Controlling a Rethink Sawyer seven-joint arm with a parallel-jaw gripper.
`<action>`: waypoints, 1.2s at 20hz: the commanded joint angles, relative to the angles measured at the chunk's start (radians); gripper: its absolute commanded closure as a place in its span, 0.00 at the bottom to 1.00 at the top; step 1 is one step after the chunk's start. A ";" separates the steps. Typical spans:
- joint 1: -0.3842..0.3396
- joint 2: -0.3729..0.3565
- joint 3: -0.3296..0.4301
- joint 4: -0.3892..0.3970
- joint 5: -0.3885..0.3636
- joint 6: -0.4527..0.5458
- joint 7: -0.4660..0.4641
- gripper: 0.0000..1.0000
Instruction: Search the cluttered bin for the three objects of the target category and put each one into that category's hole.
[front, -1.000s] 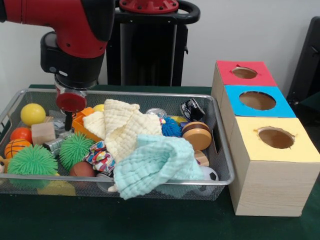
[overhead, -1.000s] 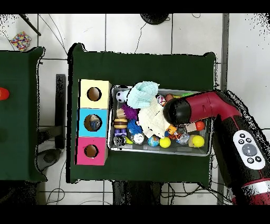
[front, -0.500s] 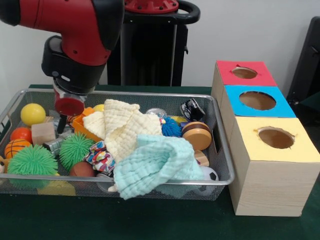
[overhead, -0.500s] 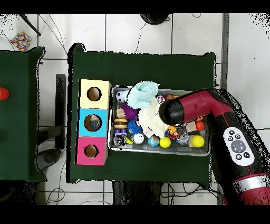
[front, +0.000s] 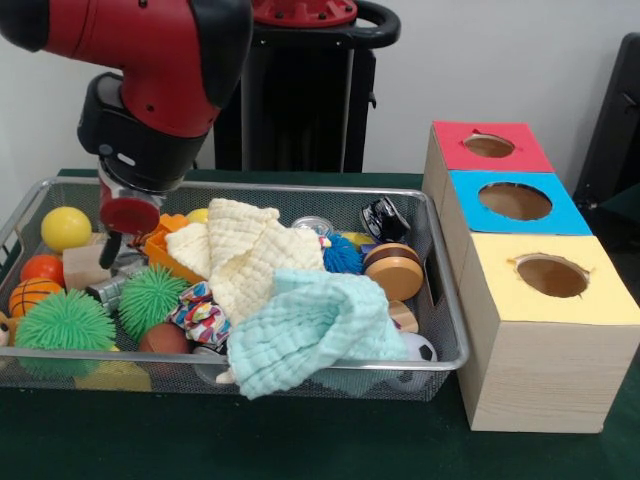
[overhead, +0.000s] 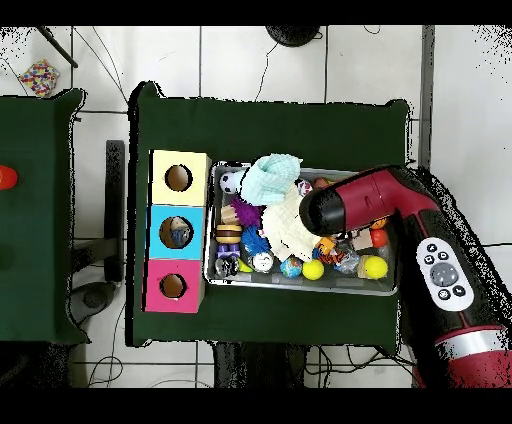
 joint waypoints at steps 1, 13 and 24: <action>0.000 0.062 -0.061 -0.037 -0.008 0.057 -0.102 0.00; -0.075 0.076 0.009 0.020 0.208 0.062 -0.146 0.00; -0.042 0.063 -0.046 -0.020 0.173 0.067 -0.139 0.00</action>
